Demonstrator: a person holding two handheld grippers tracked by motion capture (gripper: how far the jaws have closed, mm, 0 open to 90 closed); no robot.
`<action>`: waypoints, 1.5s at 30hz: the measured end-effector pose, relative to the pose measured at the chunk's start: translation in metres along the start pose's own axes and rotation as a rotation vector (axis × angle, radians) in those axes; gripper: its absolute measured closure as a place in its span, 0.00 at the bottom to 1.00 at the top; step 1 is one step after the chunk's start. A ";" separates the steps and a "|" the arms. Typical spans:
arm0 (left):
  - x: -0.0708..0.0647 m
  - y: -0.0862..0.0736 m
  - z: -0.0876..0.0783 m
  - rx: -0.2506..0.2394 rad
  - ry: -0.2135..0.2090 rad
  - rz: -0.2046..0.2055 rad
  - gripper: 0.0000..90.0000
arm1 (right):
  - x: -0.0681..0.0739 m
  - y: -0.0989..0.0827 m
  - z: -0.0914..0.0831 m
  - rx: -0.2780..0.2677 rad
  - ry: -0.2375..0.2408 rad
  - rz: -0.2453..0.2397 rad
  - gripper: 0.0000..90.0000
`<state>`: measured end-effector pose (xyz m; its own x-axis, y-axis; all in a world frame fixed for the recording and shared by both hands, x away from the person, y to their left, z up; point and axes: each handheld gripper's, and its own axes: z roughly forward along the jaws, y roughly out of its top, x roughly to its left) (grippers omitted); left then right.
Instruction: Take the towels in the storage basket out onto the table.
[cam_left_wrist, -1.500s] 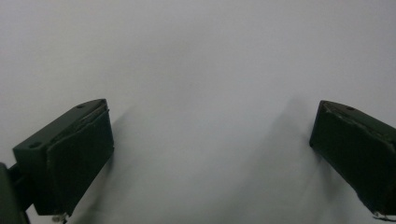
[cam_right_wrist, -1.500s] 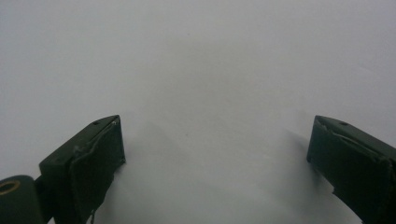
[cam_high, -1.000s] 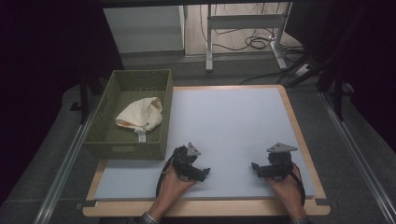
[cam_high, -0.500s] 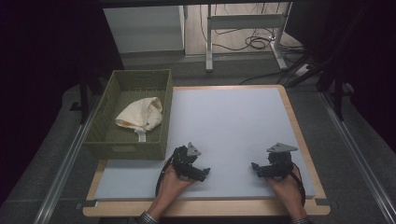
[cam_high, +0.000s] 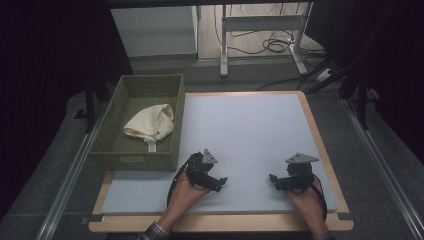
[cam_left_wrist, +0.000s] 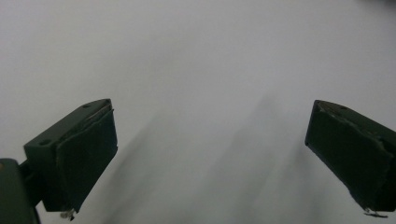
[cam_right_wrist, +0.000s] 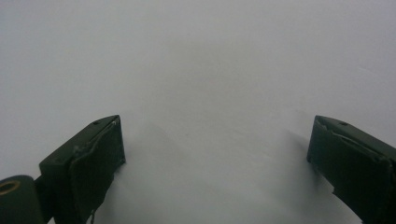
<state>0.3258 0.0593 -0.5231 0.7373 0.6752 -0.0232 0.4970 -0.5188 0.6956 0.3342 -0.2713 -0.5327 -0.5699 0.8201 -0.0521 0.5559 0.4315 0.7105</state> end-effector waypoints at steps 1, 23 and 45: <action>-0.001 0.003 -0.001 0.004 0.002 0.008 0.03 | 0.000 0.000 0.000 0.000 0.001 0.000 0.05; 0.016 0.070 -0.011 0.038 -0.015 0.025 0.03 | 0.000 0.000 0.000 0.001 0.002 0.004 0.05; 0.086 0.119 -0.049 0.107 0.075 -0.017 0.02 | 0.000 0.000 0.000 -0.001 0.003 0.006 0.05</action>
<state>0.4263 0.0810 -0.4070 0.6944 0.7193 0.0222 0.5577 -0.5574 0.6150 0.3344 -0.2713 -0.5328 -0.5683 0.8215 -0.0458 0.5585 0.4260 0.7118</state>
